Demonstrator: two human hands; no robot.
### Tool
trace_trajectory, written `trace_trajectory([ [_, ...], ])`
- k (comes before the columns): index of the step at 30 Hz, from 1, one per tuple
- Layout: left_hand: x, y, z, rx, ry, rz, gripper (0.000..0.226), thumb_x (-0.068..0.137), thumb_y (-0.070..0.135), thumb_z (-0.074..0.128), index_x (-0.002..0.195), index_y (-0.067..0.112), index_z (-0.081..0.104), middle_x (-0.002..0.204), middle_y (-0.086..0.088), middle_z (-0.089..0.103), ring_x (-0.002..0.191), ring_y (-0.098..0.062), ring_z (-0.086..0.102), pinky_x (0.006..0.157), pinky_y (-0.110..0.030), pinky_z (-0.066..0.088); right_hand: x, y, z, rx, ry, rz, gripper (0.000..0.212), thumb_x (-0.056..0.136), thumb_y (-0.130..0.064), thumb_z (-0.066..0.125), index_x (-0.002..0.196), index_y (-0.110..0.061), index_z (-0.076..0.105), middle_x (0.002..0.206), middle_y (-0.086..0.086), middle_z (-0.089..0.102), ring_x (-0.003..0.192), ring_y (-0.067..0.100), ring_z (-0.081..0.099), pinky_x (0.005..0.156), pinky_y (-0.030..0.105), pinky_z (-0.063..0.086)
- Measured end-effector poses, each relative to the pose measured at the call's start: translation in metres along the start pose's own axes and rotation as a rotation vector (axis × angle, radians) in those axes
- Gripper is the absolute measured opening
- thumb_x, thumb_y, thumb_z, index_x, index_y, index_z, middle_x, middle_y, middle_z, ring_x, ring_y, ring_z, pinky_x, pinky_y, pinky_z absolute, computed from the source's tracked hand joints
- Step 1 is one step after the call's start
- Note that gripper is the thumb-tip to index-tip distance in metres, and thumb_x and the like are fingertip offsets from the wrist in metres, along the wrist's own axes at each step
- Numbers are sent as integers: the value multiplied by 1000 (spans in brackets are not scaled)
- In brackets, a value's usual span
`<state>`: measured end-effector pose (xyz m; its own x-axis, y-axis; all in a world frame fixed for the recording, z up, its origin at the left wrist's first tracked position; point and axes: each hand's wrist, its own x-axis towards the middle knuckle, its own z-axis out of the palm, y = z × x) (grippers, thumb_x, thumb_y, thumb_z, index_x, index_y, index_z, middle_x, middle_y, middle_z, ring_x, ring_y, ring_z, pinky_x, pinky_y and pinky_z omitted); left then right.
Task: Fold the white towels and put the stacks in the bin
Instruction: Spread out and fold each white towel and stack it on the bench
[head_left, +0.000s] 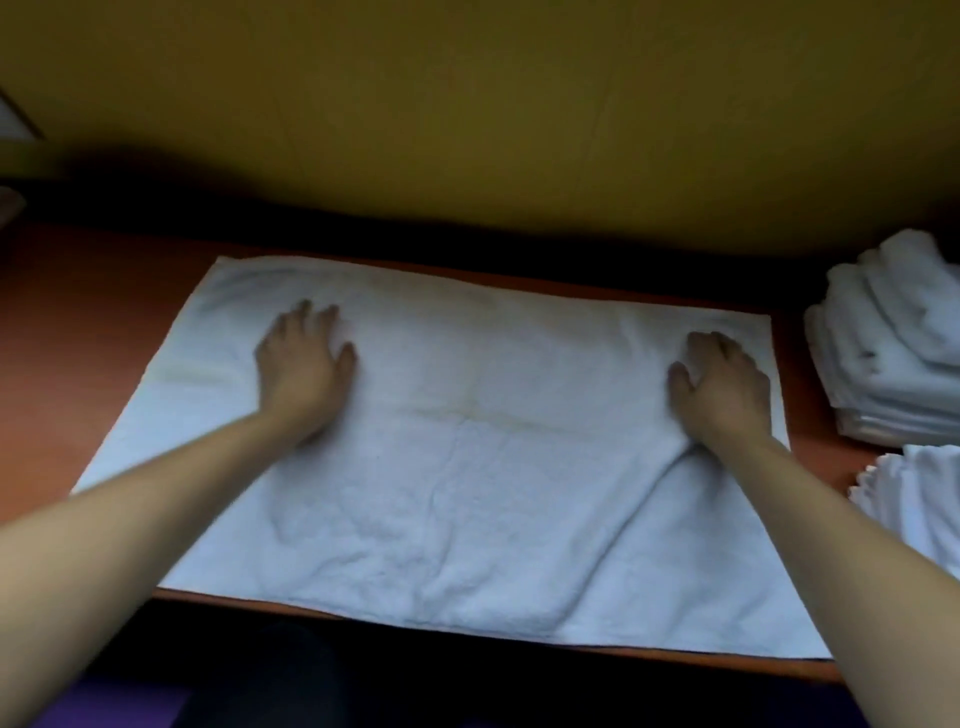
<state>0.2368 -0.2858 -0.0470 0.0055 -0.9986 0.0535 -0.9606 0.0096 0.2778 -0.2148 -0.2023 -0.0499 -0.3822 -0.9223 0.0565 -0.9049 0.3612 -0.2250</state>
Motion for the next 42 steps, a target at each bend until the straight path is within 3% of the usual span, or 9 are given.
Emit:
trace_trajectory([
  [5, -92, 71, 34, 20, -133, 391, 63, 97, 52, 28, 153, 25, 42, 162, -12, 35, 147, -38, 33, 120, -50, 23, -12, 18, 6, 34, -127, -2, 68, 97, -56, 23, 156, -23, 31, 163, 12, 29, 148, 33, 29, 121, 49, 19],
  [12, -174, 177, 68, -34, -221, 830, 62, 100, 53, 35, 157, 28, 34, 165, -7, 29, 151, -35, 27, 123, -49, 19, 0, 62, -14, -34, -303, -29, 57, 105, -49, 28, 159, -34, 19, 168, 3, 14, 154, 24, 15, 123, 47, 17],
  [20, -235, 270, 87, -65, -192, 1139, 61, 87, 52, 59, 132, 12, 62, 144, -17, 54, 130, -41, 50, 110, -49, 38, 25, 70, -27, -68, -217, -20, 49, 100, -33, 50, 148, -24, 45, 150, 18, 41, 132, 40, 44, 109, 43, 40],
  [23, -250, 295, 86, 20, -210, 1129, 55, 79, 49, 60, 118, 10, 60, 112, -10, 58, 91, -31, 50, 77, -40, 37, 32, 59, -32, -52, -161, 273, 56, 93, -37, 61, 141, -12, 47, 140, 20, 47, 125, 40, 50, 99, 44, 47],
  [26, -257, 301, 89, 38, -210, 1080, 44, 78, 41, 65, 115, 19, 62, 107, -4, 57, 80, -25, 47, 66, -37, 31, 40, 51, -32, 156, -171, 524, 65, 86, -32, 72, 139, -5, 46, 136, 15, 57, 121, 37, 58, 88, 40, 50],
  [29, -265, 296, 92, 24, -160, 1091, 29, 84, 19, 59, 112, 21, 65, 102, 0, 59, 76, -22, 47, 60, -34, 27, 47, 47, -36, 237, -247, 561, 56, 86, -25, 73, 133, -1, 52, 123, 12, 64, 111, 33, 64, 73, 33, 46],
  [34, -263, 296, 86, -86, -179, 983, 23, 74, 1, 52, 88, 17, 59, 80, 1, 55, 63, -21, 45, 50, -31, 30, 46, 43, -43, 243, -321, 548, 52, 87, -23, 72, 130, 2, 54, 124, 15, 64, 112, 32, 64, 74, 30, 44],
  [39, -263, 295, 62, -465, -450, 593, 24, 85, 5, 56, 106, 14, 47, 94, -5, 51, 77, -27, 49, 63, -43, 44, 42, 38, -54, 555, -320, 637, 50, 94, -22, 62, 136, 3, 52, 129, 16, 62, 111, 34, 63, 82, 34, 49],
  [42, -264, 298, 54, -575, -470, 476, 15, 100, 26, 51, 98, 23, 36, 96, -1, 56, 78, -24, 46, 70, -36, 41, 38, 34, -73, 978, -394, 728, 39, 96, -24, 66, 129, -7, 54, 114, 7, 63, 84, 23, 63, 73, 35, 52],
])
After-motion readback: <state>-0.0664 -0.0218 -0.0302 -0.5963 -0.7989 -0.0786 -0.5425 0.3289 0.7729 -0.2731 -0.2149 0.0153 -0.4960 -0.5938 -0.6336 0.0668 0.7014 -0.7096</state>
